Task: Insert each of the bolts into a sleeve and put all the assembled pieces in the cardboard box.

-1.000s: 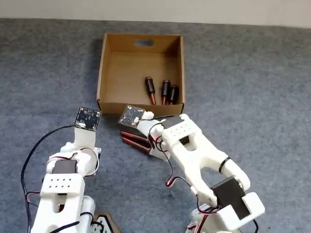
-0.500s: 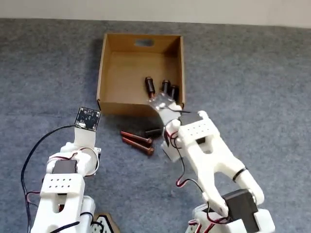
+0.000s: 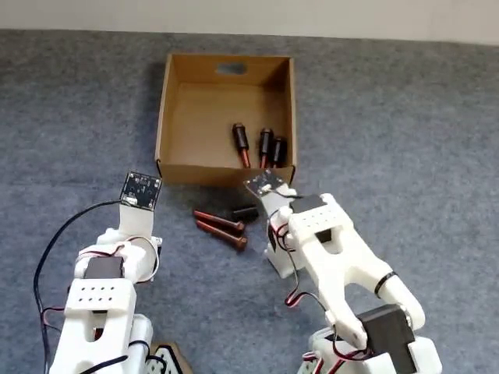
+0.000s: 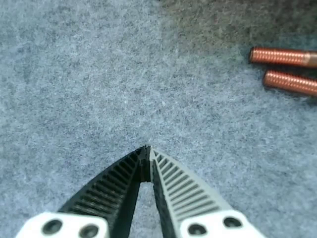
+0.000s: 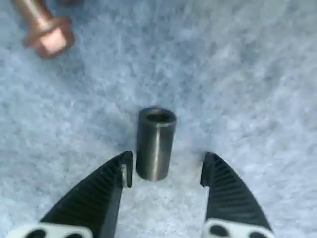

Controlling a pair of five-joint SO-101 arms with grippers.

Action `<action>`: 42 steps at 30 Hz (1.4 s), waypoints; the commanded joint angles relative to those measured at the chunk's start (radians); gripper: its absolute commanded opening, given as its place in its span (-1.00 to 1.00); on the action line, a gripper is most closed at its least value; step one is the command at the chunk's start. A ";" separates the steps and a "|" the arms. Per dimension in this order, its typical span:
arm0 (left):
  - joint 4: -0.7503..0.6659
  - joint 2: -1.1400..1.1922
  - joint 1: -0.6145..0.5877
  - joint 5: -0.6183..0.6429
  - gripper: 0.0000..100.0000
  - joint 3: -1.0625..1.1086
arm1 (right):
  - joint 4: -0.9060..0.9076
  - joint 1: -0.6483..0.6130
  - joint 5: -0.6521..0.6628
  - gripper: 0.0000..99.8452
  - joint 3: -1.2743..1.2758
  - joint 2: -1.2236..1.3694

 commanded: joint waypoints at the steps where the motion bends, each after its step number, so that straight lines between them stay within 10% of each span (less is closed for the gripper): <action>1: -0.012 -0.012 0.010 0.006 -0.98 -0.002 | -0.074 -0.019 -0.008 -0.57 0.005 -0.033; 17: -0.012 -0.012 0.010 0.006 -0.98 -0.001 | -0.093 0.012 -0.009 -0.99 0.035 -0.077; 28: -0.008 -0.010 0.033 0.000 -0.98 -0.016 | -0.137 0.186 -0.150 -0.99 0.240 -0.647; 42: 0.531 -0.002 0.292 -0.430 -0.60 -0.483 | -0.254 0.193 -0.187 -0.99 0.449 -0.765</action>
